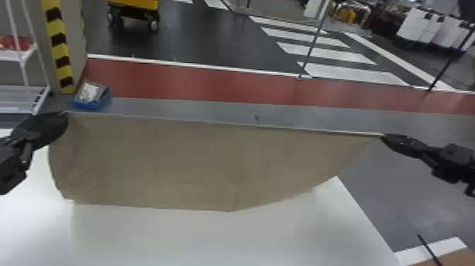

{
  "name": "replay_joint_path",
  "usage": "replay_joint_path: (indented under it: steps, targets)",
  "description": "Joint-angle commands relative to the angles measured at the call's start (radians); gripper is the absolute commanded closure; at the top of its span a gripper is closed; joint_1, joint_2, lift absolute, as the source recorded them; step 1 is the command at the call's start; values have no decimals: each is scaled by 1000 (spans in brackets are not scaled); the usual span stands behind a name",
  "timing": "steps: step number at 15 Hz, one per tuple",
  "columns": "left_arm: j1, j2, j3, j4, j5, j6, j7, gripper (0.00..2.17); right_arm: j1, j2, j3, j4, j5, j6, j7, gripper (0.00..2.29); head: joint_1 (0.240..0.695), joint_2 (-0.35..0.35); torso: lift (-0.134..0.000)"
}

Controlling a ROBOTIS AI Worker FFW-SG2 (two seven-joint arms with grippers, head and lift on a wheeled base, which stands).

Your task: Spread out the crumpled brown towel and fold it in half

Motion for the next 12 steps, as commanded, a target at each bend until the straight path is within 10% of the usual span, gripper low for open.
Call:
replay_joint_path:
  steps: [1, 12]
  targets:
    - [-1, 12, 29, -15, 17, 16, 5, 2064, -7, -23, -6, -13, -8, 47, -5, 1474, 577, -350, -120]
    - [-575, -20, -186, 574, 86, -223, 5, 2064, -645, 57, 373, 441, 90, -128, -281, 1474, 392, -272, -120]
